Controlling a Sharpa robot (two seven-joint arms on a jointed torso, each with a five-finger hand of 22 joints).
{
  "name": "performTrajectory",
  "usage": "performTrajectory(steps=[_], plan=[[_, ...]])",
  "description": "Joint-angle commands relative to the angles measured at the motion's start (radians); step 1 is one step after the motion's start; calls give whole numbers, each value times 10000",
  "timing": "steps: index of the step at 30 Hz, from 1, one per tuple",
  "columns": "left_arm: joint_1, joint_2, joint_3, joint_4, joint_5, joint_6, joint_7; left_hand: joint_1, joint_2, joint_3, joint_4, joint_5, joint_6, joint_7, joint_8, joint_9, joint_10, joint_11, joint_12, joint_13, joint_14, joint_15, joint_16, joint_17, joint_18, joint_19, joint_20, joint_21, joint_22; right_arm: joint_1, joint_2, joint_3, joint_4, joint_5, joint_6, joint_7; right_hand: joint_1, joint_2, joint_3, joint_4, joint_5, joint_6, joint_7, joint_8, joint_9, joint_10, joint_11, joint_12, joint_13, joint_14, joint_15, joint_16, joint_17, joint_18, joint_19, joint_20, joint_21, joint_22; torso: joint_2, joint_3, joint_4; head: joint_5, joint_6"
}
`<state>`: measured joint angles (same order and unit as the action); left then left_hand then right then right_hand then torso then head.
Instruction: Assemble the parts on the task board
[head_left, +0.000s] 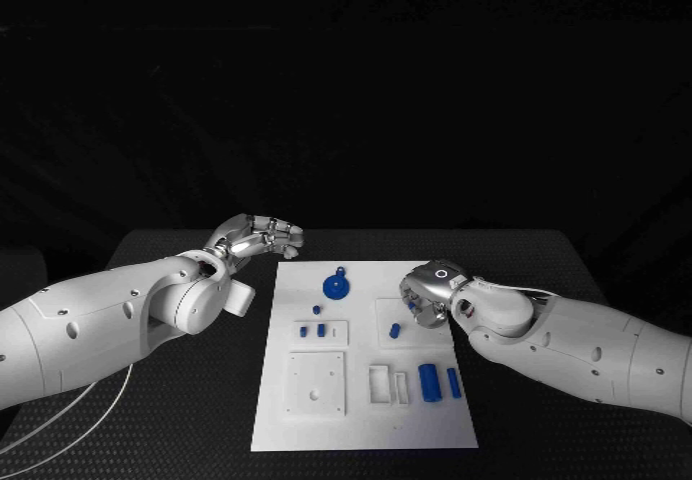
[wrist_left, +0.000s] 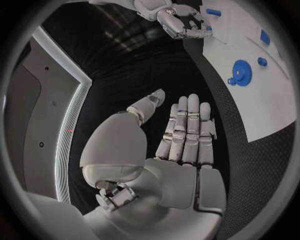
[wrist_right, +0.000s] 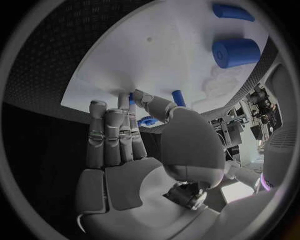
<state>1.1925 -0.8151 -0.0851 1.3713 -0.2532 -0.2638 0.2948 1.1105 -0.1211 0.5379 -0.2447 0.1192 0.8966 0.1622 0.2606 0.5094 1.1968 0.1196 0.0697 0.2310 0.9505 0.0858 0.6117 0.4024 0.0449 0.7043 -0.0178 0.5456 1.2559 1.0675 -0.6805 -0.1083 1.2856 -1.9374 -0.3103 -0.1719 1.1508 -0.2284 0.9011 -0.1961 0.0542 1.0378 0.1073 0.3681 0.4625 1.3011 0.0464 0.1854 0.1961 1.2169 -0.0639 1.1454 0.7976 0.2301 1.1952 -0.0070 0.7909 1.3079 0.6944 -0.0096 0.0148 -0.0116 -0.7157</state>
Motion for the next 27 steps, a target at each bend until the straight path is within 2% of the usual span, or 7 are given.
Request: performTrajectory(steps=[1,10,16,27], plan=[[10,8,7,25,62,125,79,-50,-13,-50,-10,1,-74,22,40,-15,-72,6,-6,-12,29,43,-51,13,-56,-19,79,-44,15,-86,59,-43,4,-245,291,-14,28,105,12,-80,-35,101,-22,50,12,88,-32,67,17,38,-34,51,25,317,25,-18,60,229,-1,4,-6,12,-9],[10,7,7,25,62,135,72,-50,-18,-52,-13,0,-77,23,41,-16,-74,7,-6,-15,32,44,-65,22,-57,-19,81,-52,17,-102,77,-45,24,-296,290,-66,21,108,16,-101,-33,133,-33,61,19,115,-40,63,32,40,-42,62,46,317,28,-14,83,230,2,6,-6,2,-23],[10,20,7,15,63,135,82,-46,-19,-51,-16,2,-79,23,42,-16,-77,7,-6,-18,34,44,-74,28,-56,-19,81,-57,18,-102,46,-45,85,-384,89,-150,11,117,28,-125,-30,179,-51,78,28,157,-53,62,52,44,-54,79,75,317,31,-14,115,232,0,3,-8,-9,-19],[10,23,7,-48,66,121,90,-43,-15,-48,-17,5,-83,24,42,-17,-80,9,-6,-20,36,45,-86,35,-56,-18,82,-63,19,-100,-113,-34,337,-415,-194,-308,-8,100,89,-170,-28,283,-92,111,50,262,-88,62,104,79,-88,125,149,317,62,-33,212,235,-4,11,-9,49,-32]])
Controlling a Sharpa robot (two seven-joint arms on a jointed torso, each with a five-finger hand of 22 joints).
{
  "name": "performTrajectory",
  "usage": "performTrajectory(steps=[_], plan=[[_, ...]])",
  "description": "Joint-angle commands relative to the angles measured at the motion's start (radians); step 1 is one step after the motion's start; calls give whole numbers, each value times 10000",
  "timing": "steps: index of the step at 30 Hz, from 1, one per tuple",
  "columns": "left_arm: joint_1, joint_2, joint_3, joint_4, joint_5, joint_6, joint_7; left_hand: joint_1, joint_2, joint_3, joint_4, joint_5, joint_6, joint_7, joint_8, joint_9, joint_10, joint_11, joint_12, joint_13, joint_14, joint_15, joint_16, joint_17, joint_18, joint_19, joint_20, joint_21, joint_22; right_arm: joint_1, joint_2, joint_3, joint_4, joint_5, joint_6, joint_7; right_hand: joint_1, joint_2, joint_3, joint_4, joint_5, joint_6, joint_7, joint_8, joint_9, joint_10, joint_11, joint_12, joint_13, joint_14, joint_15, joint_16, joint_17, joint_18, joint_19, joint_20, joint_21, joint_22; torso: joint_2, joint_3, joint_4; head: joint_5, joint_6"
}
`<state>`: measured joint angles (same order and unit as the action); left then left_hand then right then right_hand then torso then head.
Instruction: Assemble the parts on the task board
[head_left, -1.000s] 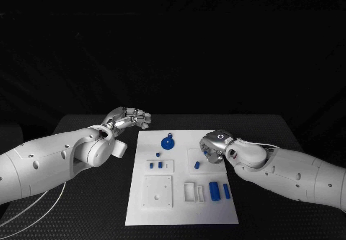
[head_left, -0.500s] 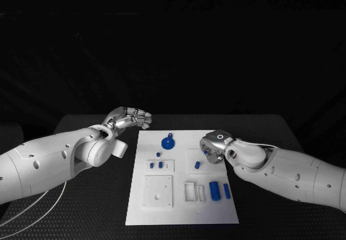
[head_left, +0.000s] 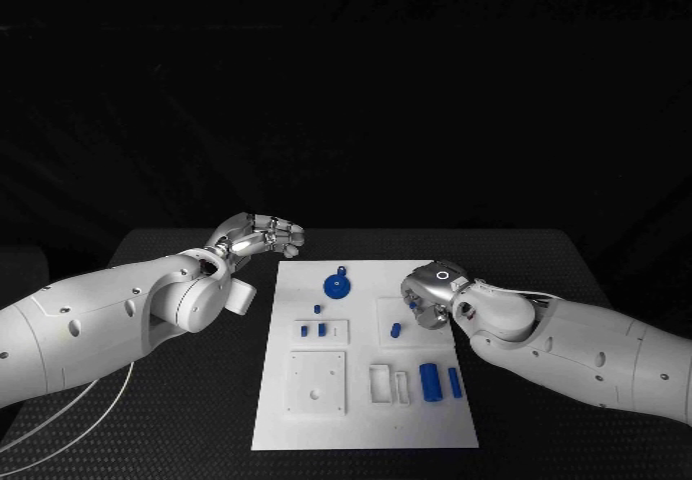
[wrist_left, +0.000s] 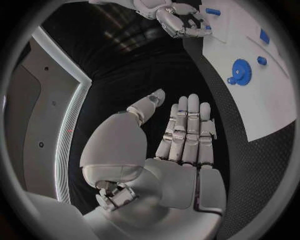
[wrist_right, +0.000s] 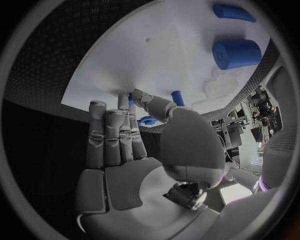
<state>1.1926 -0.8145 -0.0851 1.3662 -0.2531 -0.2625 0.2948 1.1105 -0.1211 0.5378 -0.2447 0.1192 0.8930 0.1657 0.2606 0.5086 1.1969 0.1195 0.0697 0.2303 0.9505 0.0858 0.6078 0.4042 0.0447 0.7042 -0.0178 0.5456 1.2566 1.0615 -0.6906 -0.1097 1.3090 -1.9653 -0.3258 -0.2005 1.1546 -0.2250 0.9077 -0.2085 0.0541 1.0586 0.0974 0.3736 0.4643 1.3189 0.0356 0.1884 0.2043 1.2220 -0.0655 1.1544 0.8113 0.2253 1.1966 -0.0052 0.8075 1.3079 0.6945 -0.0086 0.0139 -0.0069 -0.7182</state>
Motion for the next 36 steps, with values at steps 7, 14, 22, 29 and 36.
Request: performTrajectory(steps=[7,14,22,29,36], plan=[[10,23,7,-26,66,105,98,-42,-14,-48,-18,8,-50,-11,42,-10,-81,10,-5,-15,38,46,-57,23,-55,-17,83,-69,12,-31,-131,84,236,-192,-92,-107,-62,51,45,-55,-27,103,-5,62,38,114,9,29,38,39,-82,50,38,365,58,-60,79,235,-4,-6,-1,-4,9],[10,22,8,-57,78,105,101,-41,-14,-47,-18,10,-53,-10,42,-11,-82,10,-5,-17,40,47,-65,28,-55,-17,84,-74,13,-4,-243,219,403,-210,-112,-139,-72,34,67,-58,-30,124,-13,67,42,136,2,26,50,46,-89,59,58,365,64,-67,103,234,-2,-3,-1,-2,13],[11,16,8,-89,79,90,111,-36,-15,-45,-22,12,-55,-9,43,-11,-86,11,-5,-20,39,48,-77,34,-55,-17,84,-81,13,109,-408,282,605,-129,-101,-168,-90,21,85,-53,-32,142,-20,70,47,158,-5,24,63,52,-96,67,78,365,69,-73,125,232,-1,-6,-8,11,10],[11,3,8,-113,80,73,108,-33,-15,-44,-23,14,-57,-9,44,-12,-87,12,-4,-22,39,50,-88,40,-55,-18,86,-87,14,160,-630,434,1098,97,-287,-147,-100,15,95,-48,-31,148,-22,70,49,166,-8,20,69,55,-99,69,87,365,72,-76,135,231,-7,-6,-7,41,3],[11,26,8,-179,115,18,126,-30,-14,-42,-24,16,-56,-9,46,-11,-87,12,-3,-23,40,51,-97,45,-56,-18,87,-92,15,158,-579,505,1940,505,-601,-3,-104,9,110,-44,-30,155,-26,71,51,176,-11,16,76,60,-103,72,98,365,80,-82,148,228,-9,0,-2,214,-3]])
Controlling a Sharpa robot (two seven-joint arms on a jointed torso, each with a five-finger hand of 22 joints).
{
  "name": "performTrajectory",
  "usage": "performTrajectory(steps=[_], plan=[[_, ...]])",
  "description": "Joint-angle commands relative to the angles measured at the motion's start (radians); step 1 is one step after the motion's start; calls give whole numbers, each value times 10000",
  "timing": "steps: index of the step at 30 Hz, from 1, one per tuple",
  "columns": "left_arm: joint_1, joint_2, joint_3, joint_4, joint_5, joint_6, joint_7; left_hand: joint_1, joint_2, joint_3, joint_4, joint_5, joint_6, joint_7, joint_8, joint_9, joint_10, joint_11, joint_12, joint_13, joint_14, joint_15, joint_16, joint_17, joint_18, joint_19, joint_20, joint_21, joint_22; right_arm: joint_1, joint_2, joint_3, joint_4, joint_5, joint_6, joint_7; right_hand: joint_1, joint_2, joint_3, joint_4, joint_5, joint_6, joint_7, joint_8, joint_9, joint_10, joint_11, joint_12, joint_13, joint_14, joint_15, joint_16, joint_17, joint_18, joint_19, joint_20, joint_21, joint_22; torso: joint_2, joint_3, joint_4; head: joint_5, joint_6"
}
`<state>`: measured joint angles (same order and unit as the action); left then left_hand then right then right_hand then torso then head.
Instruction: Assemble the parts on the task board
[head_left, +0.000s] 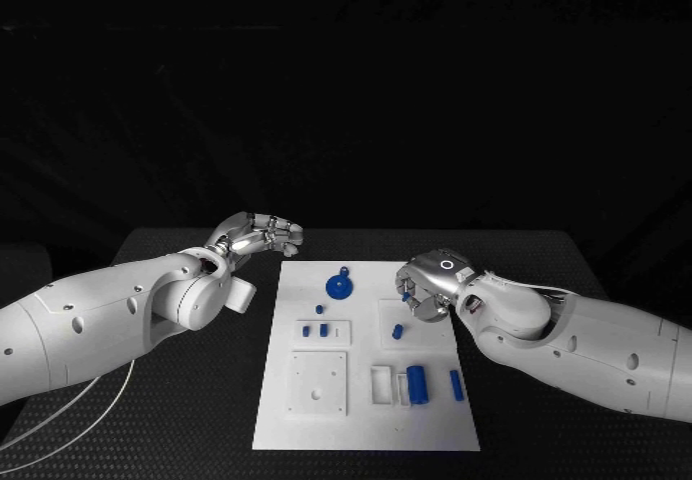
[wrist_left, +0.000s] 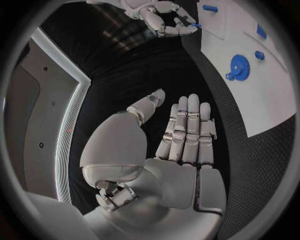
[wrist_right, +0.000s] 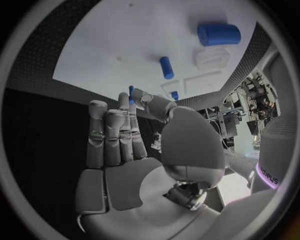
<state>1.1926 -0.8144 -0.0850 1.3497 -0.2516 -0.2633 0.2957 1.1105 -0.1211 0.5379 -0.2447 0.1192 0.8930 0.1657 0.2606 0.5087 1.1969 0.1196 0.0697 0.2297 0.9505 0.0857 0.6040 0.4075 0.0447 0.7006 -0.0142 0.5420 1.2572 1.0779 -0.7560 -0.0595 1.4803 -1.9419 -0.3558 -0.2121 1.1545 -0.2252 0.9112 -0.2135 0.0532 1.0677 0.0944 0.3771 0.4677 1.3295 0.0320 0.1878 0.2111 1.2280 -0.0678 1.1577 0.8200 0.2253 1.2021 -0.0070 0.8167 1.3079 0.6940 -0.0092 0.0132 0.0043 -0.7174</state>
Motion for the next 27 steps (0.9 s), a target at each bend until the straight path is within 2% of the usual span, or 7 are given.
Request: performTrajectory(steps=[1,4,10,13,20,22,27], plan=[[10,24,7,-19,104,19,120,-30,-14,-42,-24,16,-56,-9,47,-12,-87,12,-3,-16,41,51,-60,12,-55,18,51,-56,9,-7,119,2,335,275,-302,127,-102,14,80,6,-20,66,4,34,17,72,24,20,10,2,-81,39,13,365,26,-66,58,228,-4,9,8,143,-14],[10,43,6,-53,144,-12,131,-29,-14,-42,-24,16,-55,-9,48,-12,-86,12,-2,-17,42,51,-63,15,-55,18,51,-58,9,-12,265,2,601,278,-289,156,-103,13,84,7,-19,66,4,33,18,73,23,18,12,4,-81,39,15,365,28,-67,60,227,-1,13,24,264,-45],[11,62,6,-76,190,-108,144,-25,-9,-38,-22,19,-51,-11,53,-11,-80,9,3,-18,46,52,-74,24,-56,20,53,-65,10,-65,695,-18,865,121,-177,173,-102,18,94,9,-16,65,4,30,18,75,23,14,15,7,-82,38,20,365,32,-71,66,225,-5,-18,15,517,-122],[18,95,6,-112,230,-146,141,-24,-8,-37,-21,19,-48,-13,56,-11,-77,8,5,-18,49,52,-80,29,-56,22,53,-68,11,-114,929,-110,907,-36,-116,183,-103,21,97,9,-15,64,4,29,17,75,23,12,16,8,-83,37,22,365,34,-73,68,224,-9,-21,16,604,-142],[29,181,6,-125,239,-194,149,-22,-13,-36,-21,20,-45,-14,59,-10,-74,7,7,-19,52,52,-90,37,-56,23,54,-74,13,-301,1521,-412,756,-334,53,207,-105,27,103,9,-12,60,6,25,17,73,24,5,18,9,-82,36,26,365,35,-75,73,223,-6,-26,30,801,-214],[38,201,6,-120,263,-197,144,-21,-10,-35,-18,21,-44,-15,61,-10,-72,6,8,-19,54,53,-95,40,-56,24,55,-76,13,-481,1723,-489,697,-428,126,212,-105,30,105,7,-11,59,6,23,17,73,24,2,19,10,-82,35,28,365,36,-77,74,222,-2,-20,31,864,-232],[52,262,6,-133,273,-219,161,-21,-11,-35,-17,21,-43,-15,62,-10,-71,6,9,-20,54,53,-98,42,-56,24,55,-78,14,-639,1950,-660,582,-540,223,237,-105,31,106,6,-11,59,6,22,17,73,24,1,20,10,-82,34,29,365,36,-77,75,222,4,-24,31,951,-290]])
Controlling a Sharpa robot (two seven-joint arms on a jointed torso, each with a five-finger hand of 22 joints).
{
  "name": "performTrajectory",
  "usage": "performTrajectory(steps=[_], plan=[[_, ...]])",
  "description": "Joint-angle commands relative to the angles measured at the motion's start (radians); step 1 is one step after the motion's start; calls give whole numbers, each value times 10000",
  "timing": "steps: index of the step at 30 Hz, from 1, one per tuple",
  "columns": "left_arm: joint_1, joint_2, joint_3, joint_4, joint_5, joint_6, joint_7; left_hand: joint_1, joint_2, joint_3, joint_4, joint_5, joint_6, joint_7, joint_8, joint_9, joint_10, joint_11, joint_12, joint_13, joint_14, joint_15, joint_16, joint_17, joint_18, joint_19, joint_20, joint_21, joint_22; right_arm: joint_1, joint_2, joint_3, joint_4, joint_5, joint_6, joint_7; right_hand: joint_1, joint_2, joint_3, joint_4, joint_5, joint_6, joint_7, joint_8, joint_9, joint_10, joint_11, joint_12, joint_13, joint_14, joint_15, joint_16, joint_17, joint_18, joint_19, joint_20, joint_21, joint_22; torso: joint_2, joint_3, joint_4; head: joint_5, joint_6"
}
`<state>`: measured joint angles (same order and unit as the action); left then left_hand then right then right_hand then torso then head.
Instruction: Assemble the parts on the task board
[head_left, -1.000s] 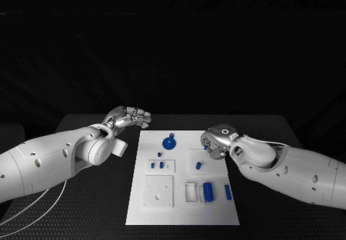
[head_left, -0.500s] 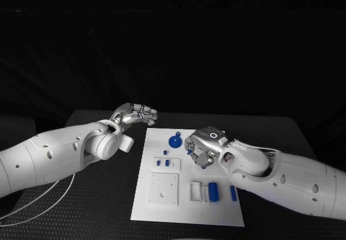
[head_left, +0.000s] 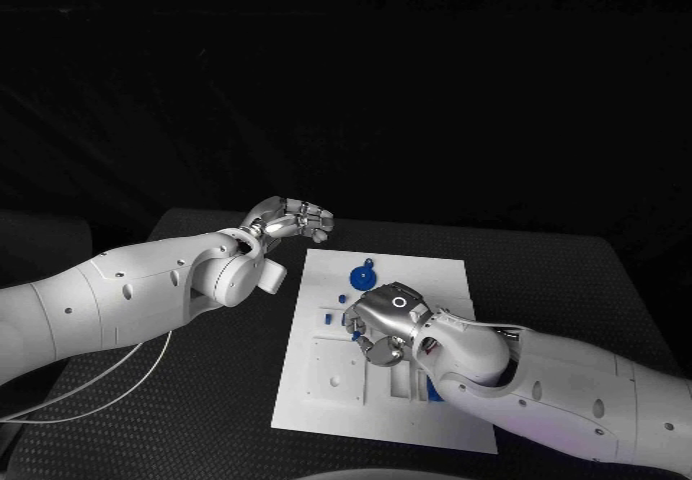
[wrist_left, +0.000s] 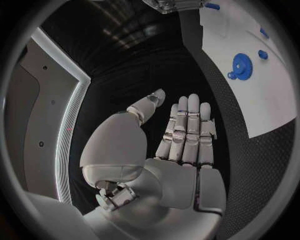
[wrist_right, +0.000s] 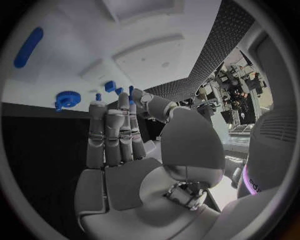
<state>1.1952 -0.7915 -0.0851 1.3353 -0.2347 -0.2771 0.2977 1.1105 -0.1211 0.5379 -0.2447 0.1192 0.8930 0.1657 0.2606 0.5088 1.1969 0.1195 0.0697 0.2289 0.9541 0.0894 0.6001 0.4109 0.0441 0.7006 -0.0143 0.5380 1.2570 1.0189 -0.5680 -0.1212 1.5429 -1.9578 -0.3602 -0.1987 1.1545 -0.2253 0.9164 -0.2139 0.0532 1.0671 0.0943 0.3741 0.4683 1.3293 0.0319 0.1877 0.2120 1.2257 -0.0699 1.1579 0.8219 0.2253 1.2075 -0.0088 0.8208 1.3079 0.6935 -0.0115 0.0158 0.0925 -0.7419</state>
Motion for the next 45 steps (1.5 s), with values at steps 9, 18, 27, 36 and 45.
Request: performTrajectory(steps=[9,18,27,36,45], plan=[[44,90,7,-2,114,-88,146,-21,-15,-35,-16,21,-41,-16,65,-10,-68,4,11,-13,20,17,-68,15,-51,24,56,-43,17,-184,259,-260,-147,-425,377,117,-106,44,58,5,-6,62,9,49,10,75,25,-3,13,35,-60,31,13,365,-16,-61,39,221,10,15,-20,215,-132],[45,124,7,-15,128,-69,147,-22,-18,-34,-13,21,-41,-16,67,-10,-67,4,12,-14,21,19,-78,21,-52,24,57,-49,18,-191,282,-360,-227,-531,523,93,-111,53,59,-2,-4,59,10,45,10,75,26,-9,17,37,-59,29,18,365,-16,-64,44,220,11,13,-21,293,-189],[45,155,7,-38,167,-56,147,-23,-16,-33,-8,22,-42,-16,68,-11,-67,4,11,-16,22,20,-88,28,-53,25,58,-55,19,-220,338,-459,-395,-554,537,109,-118,60,58,-9,-3,58,12,42,10,76,27,-13,20,38,-58,27,22,365,-16,-65,48,219,11,14,-20,334,-257],[45,159,7,-25,168,-39,148,-24,-17,-34,-6,21,-45,-16,69,-11,-69,5,10,-18,22,21,-97,34,-53,25,59,-60,20,-268,371,-472,-509,-554,518,126,-124,68,58,-15,-2,58,12,40,10,78,27,-17,23,40,-58,26,26,365,-16,-67,51,218,12,17,-20,344,-270],[45,162,7,-14,170,-23,142,-29,-19,-35,-1,20,-50,-14,68,-13,-73,7,9,-21,23,23,-112,43,-54,26,61,-68,22,-290,431,-478,-504,-539,506,158,-128,75,59,-21,-2,58,13,38,11,80,28,-22,26,42,-58,23,30,365,-16,-68,54,217,12,14,-16,358,-297]])
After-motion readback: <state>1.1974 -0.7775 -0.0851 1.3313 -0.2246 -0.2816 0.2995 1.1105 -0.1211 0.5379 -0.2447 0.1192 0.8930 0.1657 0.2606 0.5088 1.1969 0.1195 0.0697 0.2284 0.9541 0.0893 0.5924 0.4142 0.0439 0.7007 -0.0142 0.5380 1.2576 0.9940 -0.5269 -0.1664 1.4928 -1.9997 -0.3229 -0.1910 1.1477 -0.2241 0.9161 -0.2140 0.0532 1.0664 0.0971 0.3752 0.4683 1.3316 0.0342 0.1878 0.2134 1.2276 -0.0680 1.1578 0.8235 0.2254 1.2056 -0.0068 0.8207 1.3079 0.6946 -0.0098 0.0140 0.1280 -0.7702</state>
